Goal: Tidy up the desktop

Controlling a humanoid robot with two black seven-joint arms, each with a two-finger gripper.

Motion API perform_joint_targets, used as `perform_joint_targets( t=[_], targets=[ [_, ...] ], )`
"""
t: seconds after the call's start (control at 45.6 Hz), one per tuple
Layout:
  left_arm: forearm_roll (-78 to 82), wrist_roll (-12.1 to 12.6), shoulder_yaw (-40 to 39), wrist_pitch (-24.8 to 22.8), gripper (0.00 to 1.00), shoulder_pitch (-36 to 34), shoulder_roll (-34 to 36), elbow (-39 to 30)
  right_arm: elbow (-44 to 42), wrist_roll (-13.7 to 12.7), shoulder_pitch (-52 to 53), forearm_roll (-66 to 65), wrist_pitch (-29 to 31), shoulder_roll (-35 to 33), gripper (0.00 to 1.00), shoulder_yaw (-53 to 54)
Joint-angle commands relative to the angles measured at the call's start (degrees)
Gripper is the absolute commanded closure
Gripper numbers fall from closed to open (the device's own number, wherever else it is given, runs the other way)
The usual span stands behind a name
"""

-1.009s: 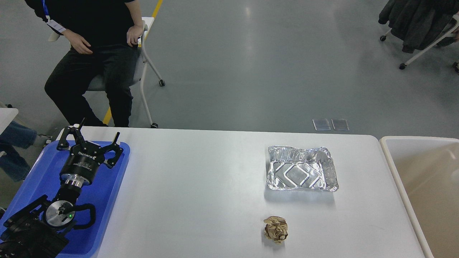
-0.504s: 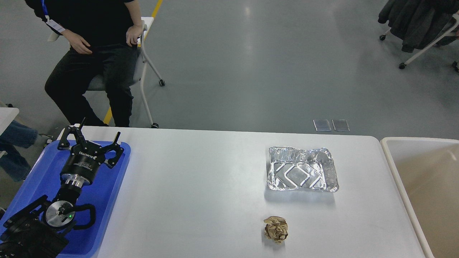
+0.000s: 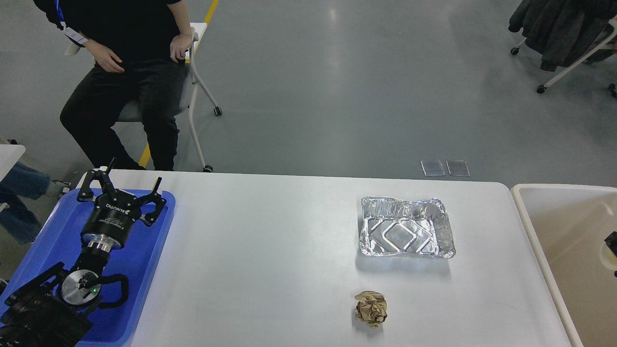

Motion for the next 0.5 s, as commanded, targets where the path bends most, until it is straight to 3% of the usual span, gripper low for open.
perform_joint_targets(
  t=[0.0, 0.417, 0.439, 0.482],
  targets=[
    [0.0, 0.0, 0.0, 0.0, 0.01, 0.0, 0.0, 0.0, -0.1, 0.0, -1.1, -0.6, -0.7, 0.6, 1.0, -0.3],
    [0.0, 0.0, 0.0, 0.0, 0.01, 0.0, 0.0, 0.0, 0.1, 0.1, -1.1, -0.5, -1.0, 0.7, 1.0, 0.2],
    [0.0, 0.0, 0.0, 0.0, 0.01, 0.0, 0.0, 0.0, 0.1, 0.1, -1.1, -0.5, -1.1, 0.7, 0.98, 0.2],
    [0.0, 0.0, 0.0, 0.0, 0.01, 0.0, 0.0, 0.0, 0.1, 0.1, -0.9, -0.5, -1.2, 0.6, 0.82, 0.1]
  ],
)
